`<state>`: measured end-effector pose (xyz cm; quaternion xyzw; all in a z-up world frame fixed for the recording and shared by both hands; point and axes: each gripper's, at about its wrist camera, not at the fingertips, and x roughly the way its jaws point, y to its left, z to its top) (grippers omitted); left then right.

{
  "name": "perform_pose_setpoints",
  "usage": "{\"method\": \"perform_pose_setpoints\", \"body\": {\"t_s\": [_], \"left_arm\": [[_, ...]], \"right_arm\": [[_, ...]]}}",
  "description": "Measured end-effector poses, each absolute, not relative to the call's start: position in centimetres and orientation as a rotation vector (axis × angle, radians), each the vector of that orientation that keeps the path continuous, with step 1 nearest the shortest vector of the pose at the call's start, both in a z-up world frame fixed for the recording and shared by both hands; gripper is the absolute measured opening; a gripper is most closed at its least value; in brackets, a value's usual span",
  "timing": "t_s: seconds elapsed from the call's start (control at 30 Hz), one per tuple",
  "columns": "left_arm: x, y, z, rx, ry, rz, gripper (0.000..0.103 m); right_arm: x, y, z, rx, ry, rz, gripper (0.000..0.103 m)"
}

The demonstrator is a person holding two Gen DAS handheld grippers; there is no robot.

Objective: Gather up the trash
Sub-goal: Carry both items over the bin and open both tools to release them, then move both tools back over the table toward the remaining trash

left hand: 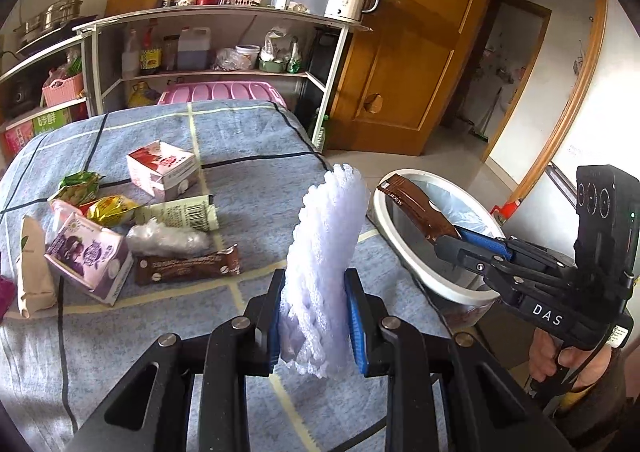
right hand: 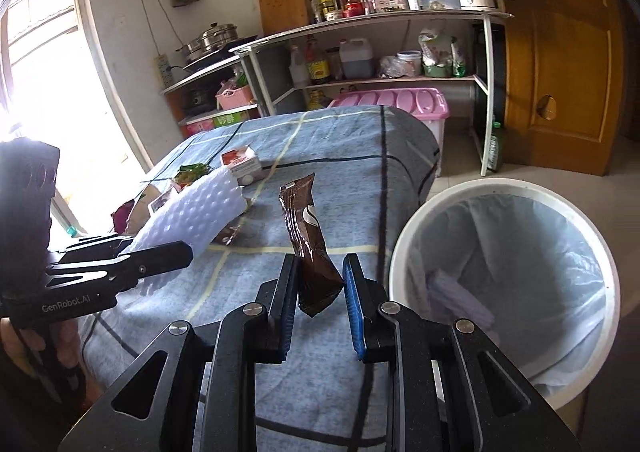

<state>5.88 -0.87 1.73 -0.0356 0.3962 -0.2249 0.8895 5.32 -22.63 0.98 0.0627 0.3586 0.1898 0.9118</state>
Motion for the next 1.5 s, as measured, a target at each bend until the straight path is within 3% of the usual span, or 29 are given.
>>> {"method": "perform_pose_setpoints", "body": {"t_s": [0.9,1.1,1.17,1.23,1.5], "left_arm": [[12.0,-17.8,-1.5,-0.005,0.953,-0.698,0.028],[12.2,-19.3,-1.8,0.016,0.957,-0.695,0.046],[12.4,-19.3,-2.0,0.019,0.961,-0.681,0.054],[12.4,-19.2,-2.0,0.014,0.963,-0.673,0.055],[11.4,-16.6,-0.3,-0.021,0.916,-0.655,0.055]], "right_arm": [[6.3,-35.9,-1.5,0.155,0.809,-0.009,0.025],[6.8,-37.2,-2.2,0.149,0.833,-0.044,0.031],[6.8,-37.4,-2.3,0.154,0.833,-0.039,0.039],[6.8,-37.4,-2.3,0.151,0.833,-0.045,0.043],[6.3,-37.2,-1.3,0.182,0.808,-0.048,0.044]]}}
